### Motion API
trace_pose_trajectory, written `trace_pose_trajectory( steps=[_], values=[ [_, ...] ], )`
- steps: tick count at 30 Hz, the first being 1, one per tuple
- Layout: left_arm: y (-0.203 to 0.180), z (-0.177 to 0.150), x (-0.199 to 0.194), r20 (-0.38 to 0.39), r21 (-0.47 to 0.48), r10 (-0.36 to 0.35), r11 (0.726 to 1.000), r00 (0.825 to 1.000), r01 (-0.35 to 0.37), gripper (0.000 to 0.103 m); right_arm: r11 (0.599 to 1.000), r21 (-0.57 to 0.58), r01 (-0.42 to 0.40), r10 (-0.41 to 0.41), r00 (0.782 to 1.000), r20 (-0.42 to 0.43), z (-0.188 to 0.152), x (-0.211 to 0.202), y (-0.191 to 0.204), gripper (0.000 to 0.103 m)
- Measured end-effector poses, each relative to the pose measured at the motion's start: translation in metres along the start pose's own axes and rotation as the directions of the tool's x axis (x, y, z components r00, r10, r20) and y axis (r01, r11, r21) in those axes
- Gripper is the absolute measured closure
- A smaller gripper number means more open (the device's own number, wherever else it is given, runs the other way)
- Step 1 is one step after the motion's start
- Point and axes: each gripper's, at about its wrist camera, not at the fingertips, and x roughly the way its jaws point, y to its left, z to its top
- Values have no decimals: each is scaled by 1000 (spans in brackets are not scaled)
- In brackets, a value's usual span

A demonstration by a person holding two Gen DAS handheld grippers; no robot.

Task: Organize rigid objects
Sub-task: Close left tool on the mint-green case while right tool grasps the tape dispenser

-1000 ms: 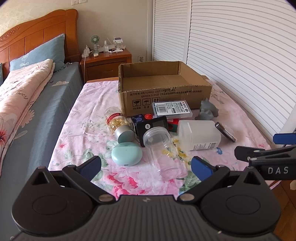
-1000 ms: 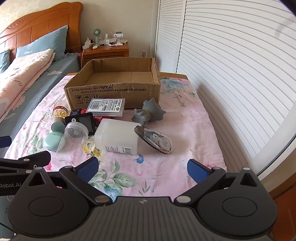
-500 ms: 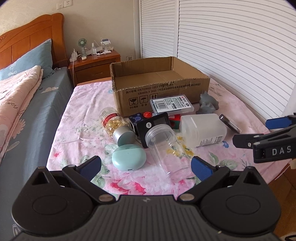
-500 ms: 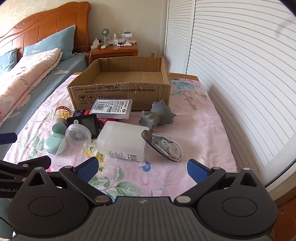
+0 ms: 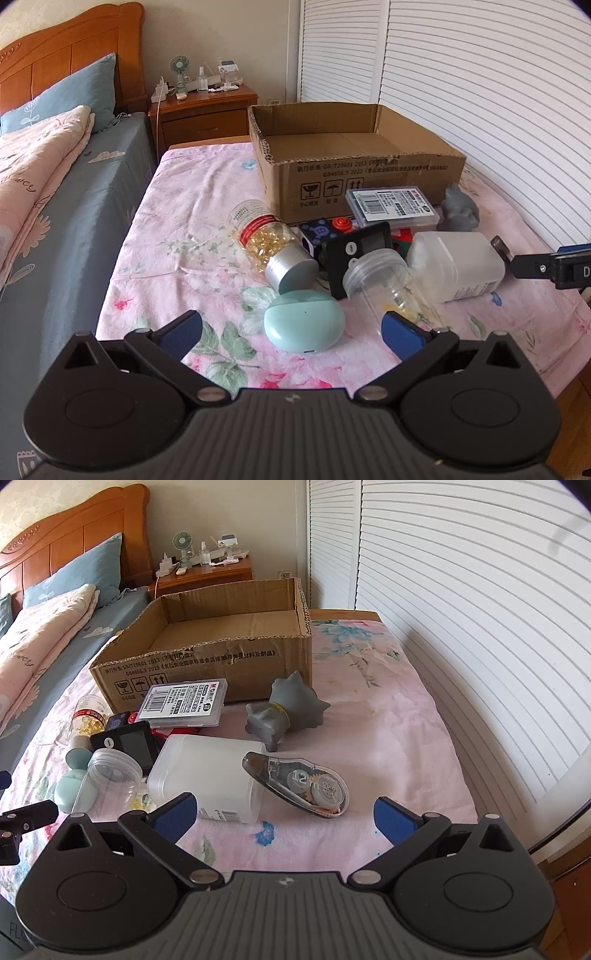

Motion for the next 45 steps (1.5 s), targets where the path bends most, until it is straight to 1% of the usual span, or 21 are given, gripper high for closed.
trace_pose_trajectory(
  steps=[5,10,12,17,19,21,26,30,31,33,35,37,42,45],
  values=[
    [5,3,17,-27,2,5,1000,1000,-5,1,1000,14,-2,1,1000,17,9,10,-4,0],
    [9,2,30,-53,-4,-10,1000,999,10,1,998,64,-28,26,999,28,17,21,-13,0],
    [9,1,33,-59,-2,-15,1000,998,15,1,996,78,-35,33,999,23,19,27,-16,0],
    [8,1,41,-82,3,-21,1000,996,21,1,996,93,-4,6,1000,-18,15,42,-23,0],
    [9,0,43,-88,6,-20,1000,996,20,1,994,111,-13,15,1000,-14,13,42,-29,0],
    [9,0,45,-94,9,-16,1000,995,17,1,992,126,-4,6,1000,-16,11,41,-36,0],
    [8,1,52,-106,16,-15,1000,994,17,1,994,82,68,-64,997,-51,3,44,-46,0],
    [9,1,57,-121,-11,-41,999,992,40,1,995,63,72,-67,994,-85,-10,50,-53,0],
    [10,1,58,-127,-21,-47,999,991,45,1,996,46,76,-72,994,-83,-13,51,-52,0],
    [8,-1,58,-123,-3,-34,999,992,34,1,995,-13,97,-97,992,-81,-17,51,-46,0],
    [3,-3,58,-117,37,-9,999,993,13,0,995,-38,91,-93,994,-60,-20,50,-44,0],
    [5,-6,58,-102,32,-13,999,995,16,0,997,-28,75,-76,995,-62,-20,50,-46,0],
    [7,-14,54,-54,39,-20,999,998,23,0,997,-41,64,-66,997,-48,-21,50,-46,0],
    [7,-14,54,-47,30,-10,999,999,11,0,997,-40,65,-66,997,-31,-23,49,-46,0]
  ],
)
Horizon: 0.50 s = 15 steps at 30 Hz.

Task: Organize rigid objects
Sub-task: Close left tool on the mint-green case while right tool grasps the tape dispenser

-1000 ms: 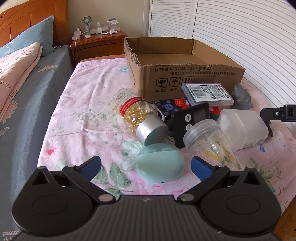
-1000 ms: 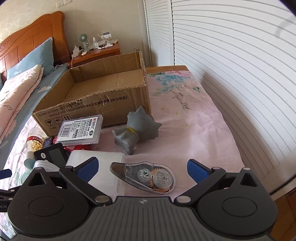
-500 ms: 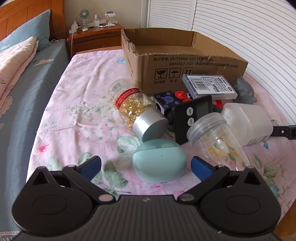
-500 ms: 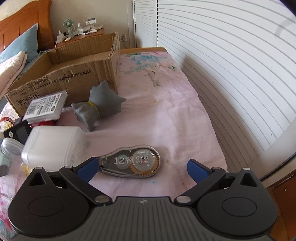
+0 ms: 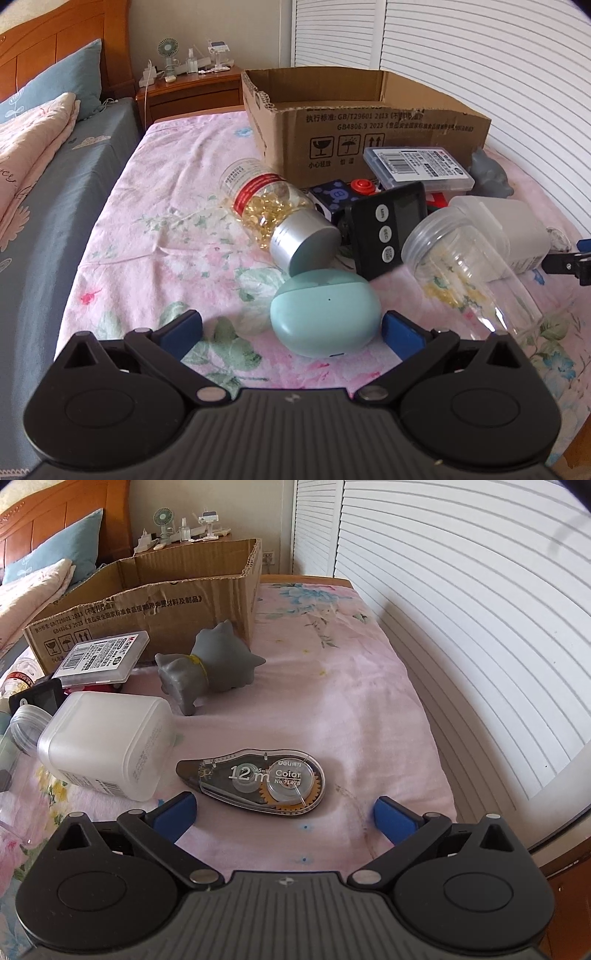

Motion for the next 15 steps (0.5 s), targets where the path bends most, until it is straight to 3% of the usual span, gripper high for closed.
trace_pose_trajectory(
  steps=[6,9,15],
  values=[
    [-11,4,2,-8,-10,19,1000,1000,-19,2,1000,5,4,-4,1000,17,-3,-1,1,0],
    [-17,5,0,2,7,12,1000,1000,-12,8,1000,5,4,-4,1000,21,-3,-1,1,0],
    [-22,9,-3,23,-4,4,1000,1000,-3,39,1000,-6,0,0,1000,17,-1,-1,1,0]
  ],
)
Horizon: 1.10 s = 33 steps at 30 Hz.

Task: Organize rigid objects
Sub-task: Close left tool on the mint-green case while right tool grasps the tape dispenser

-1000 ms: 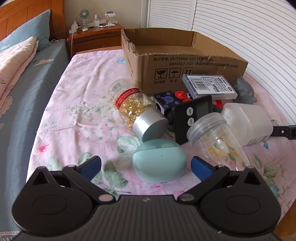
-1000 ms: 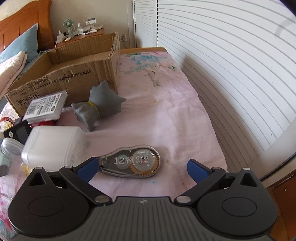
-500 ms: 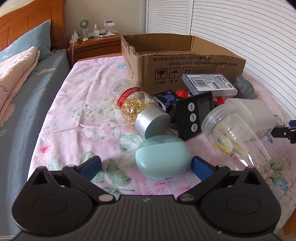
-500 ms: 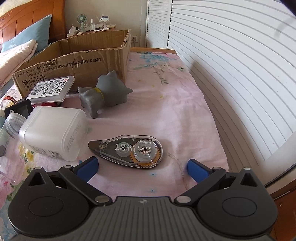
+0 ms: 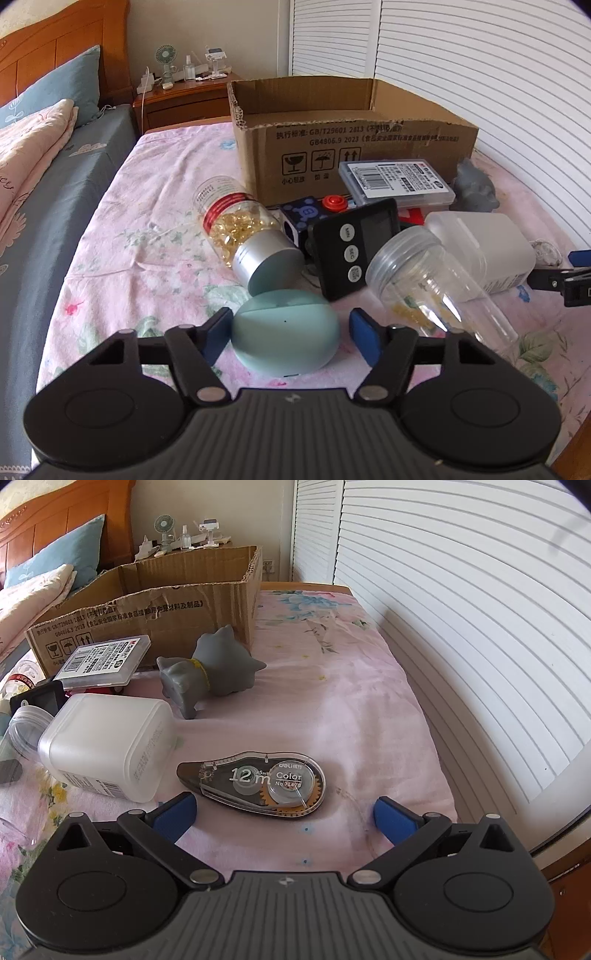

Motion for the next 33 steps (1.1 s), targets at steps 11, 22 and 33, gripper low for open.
trace_pose_trajectory(
  steps=[11,22,33],
  values=[
    [16,-1,-3,-13,-15,13,1000,1000,-13,42,999,-37,-14,14,1000,-7,8,5,7,0],
    [15,0,-2,-16,-18,16,1000,1000,-16,42,1000,4,-8,8,1000,9,15,12,17,1],
    [14,3,-1,-36,-12,13,1000,999,-14,42,999,-19,-33,33,999,-3,16,6,20,11]
  ],
)
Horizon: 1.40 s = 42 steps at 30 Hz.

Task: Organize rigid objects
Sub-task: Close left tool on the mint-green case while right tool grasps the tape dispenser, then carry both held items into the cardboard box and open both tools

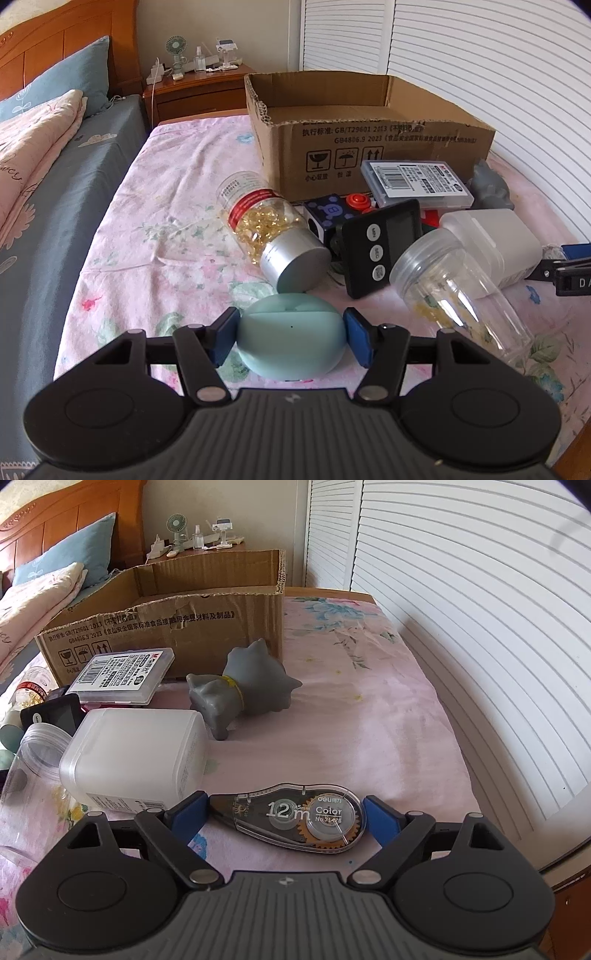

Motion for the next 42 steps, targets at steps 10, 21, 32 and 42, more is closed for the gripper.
trace_pose_trajectory(
  steps=[10,21,32,42],
  values=[
    [5,5,-11,-44,92,-24,995,999,28,43,996,-94,-13,13,1000,4,7,-17,-10,11],
    [11,22,-35,-42,151,-41,987,998,47,43,985,-151,-80,86,996,36,26,-37,-8,11],
    [-3,103,-48,52,249,-116,963,992,99,43,961,-236,-146,174,980,101,59,-56,14,11],
    [-36,186,22,31,288,-136,950,990,122,43,953,-260,-159,201,969,146,88,-67,24,11]
  ],
)
